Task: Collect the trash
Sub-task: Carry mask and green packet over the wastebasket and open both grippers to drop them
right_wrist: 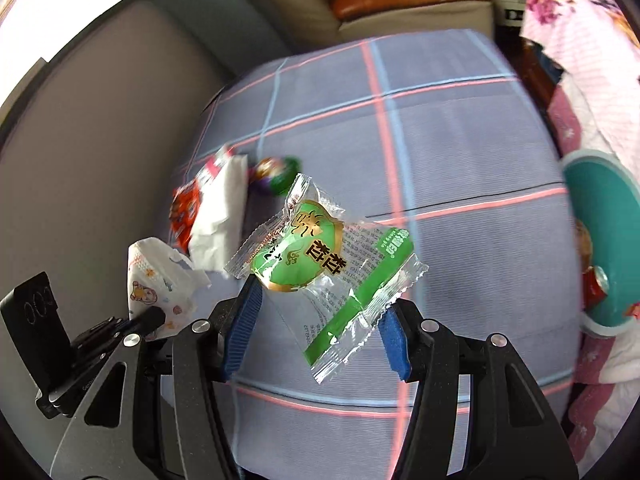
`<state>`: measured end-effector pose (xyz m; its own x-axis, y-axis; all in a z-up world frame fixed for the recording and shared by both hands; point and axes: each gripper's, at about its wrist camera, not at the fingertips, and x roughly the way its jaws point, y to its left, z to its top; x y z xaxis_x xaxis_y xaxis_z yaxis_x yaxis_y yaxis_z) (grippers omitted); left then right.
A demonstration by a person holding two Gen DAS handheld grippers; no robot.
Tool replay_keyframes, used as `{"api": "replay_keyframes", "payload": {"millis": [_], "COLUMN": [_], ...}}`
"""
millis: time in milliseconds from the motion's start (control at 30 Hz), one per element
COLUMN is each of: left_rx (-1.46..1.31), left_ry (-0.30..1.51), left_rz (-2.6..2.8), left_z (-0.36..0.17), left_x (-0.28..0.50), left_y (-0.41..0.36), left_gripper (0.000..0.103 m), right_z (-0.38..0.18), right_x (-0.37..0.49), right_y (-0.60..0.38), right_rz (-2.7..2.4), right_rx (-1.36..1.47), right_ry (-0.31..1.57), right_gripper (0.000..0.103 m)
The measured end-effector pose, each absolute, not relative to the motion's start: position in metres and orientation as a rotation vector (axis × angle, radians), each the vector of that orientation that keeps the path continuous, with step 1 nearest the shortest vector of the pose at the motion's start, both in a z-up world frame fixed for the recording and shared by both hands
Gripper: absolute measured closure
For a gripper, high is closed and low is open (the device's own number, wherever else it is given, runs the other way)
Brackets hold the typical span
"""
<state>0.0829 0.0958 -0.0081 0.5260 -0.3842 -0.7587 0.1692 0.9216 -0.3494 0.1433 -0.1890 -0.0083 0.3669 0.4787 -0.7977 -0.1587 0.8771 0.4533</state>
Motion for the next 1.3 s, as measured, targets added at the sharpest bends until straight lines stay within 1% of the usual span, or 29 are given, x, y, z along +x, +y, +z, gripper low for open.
{"api": "replay_keyframes", "payload": {"millis": [233, 533, 733, 1000, 1300], "left_rx": [-0.161, -0.056, -0.019, 0.032, 0.060], "left_ry": [0.981, 1.008, 1.044, 1.088, 1.129], "left_rz": [-0.449, -0.605, -0.668, -0.692, -0.705], "left_z": [0.002, 0.005, -0.004, -0.022, -0.039], "left_x": [0.121, 0.162, 0.187, 0.202, 0.214], "left_y": [0.008, -0.120, -0.186, -0.232, -0.258], "left_gripper": [0.096, 0.096, 0.096, 0.096, 0.096], "right_z": [0.001, -0.001, -0.013, -0.030, -0.043], "right_x": [0.144, 0.134, 0.137, 0.150, 0.152], "right_y": [-0.279, -0.401, -0.436, -0.459, -0.478], "right_rz": [0.259, 0.048, -0.015, -0.041, -0.069], "right_rx": [0.371, 0.464, 0.501, 0.516, 0.544], "right_ry": [1.038, 0.963, 0.948, 0.951, 0.968], "right_gripper": [0.050, 0.049, 0.049, 0.049, 0.049]}}
